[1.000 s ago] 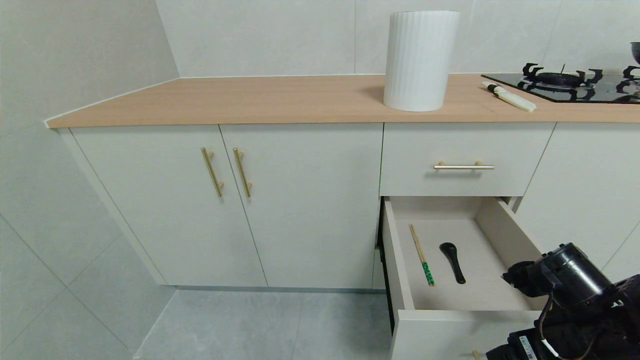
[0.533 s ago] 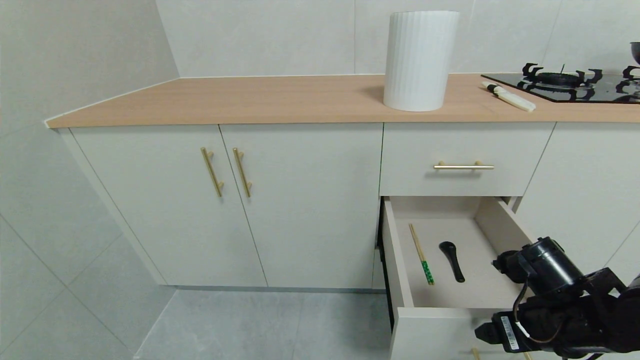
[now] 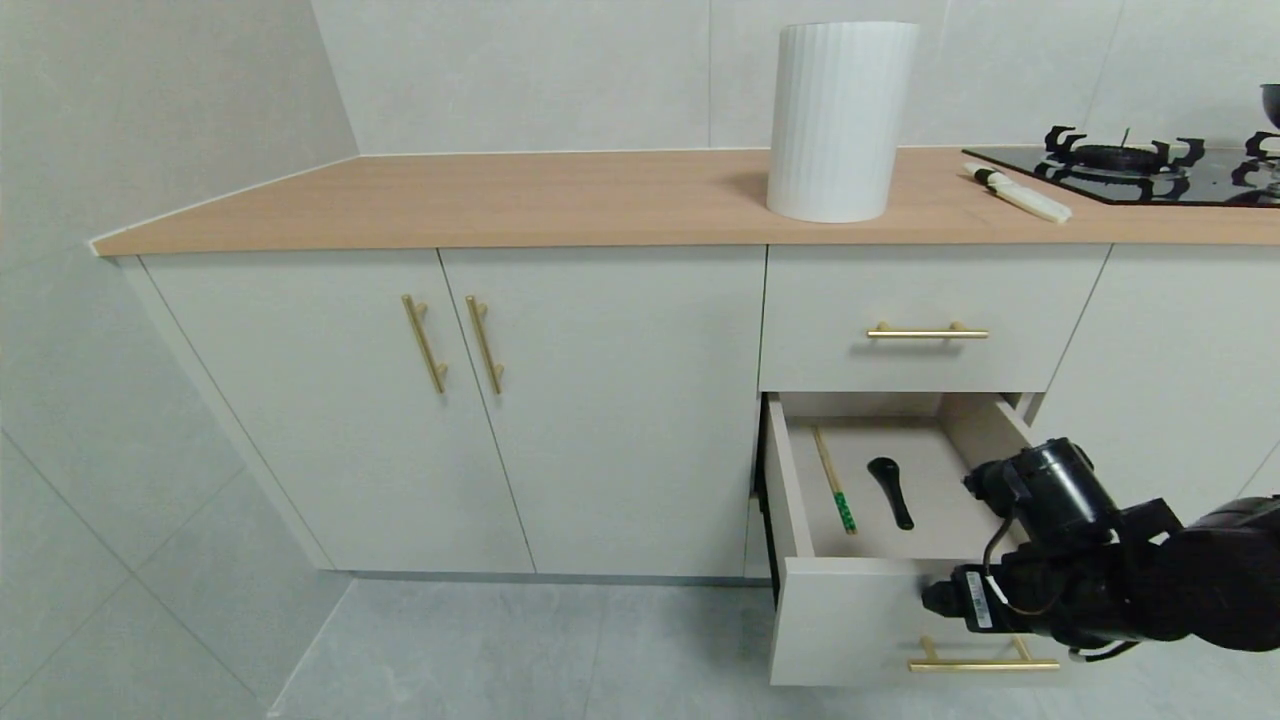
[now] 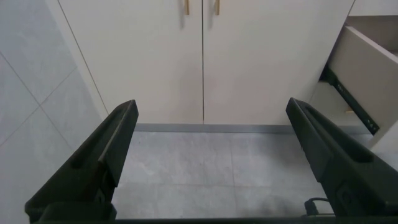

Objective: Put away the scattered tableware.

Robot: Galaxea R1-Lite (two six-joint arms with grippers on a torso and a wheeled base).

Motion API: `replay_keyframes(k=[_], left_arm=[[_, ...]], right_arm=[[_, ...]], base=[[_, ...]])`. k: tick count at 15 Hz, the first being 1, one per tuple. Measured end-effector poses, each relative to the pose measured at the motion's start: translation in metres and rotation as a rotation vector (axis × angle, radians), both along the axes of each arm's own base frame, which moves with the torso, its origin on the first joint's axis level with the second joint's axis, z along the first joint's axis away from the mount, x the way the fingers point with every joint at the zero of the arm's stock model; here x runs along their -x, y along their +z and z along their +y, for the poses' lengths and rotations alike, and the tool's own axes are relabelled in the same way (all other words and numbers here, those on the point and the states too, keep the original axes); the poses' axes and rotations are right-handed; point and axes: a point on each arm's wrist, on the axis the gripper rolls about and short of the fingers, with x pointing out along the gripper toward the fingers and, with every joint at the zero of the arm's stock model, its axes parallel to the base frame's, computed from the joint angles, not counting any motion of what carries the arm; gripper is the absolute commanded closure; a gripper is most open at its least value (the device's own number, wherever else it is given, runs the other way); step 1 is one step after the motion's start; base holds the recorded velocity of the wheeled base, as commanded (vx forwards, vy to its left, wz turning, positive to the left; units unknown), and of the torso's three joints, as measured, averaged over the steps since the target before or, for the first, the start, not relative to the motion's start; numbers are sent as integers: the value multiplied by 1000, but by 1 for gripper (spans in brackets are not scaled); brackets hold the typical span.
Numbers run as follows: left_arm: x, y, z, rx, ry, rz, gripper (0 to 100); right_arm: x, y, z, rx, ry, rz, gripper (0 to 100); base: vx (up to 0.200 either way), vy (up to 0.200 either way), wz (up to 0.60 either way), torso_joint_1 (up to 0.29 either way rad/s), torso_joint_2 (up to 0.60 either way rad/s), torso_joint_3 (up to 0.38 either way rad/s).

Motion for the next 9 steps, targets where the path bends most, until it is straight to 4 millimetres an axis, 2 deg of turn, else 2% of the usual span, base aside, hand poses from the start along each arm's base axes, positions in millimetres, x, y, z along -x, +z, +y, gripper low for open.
replay_keyframes(k=[4,9], left_arm=[[0,0,0,0,0,0,0],[0,0,0,0,0,0,0]], right_arm=[[-44,-3,2,-2,-28,-44,0],[-85,-2,5,-16,-36,-140,0]], base=[[0,0,0,0,0,0],[0,0,0,0,0,0]])
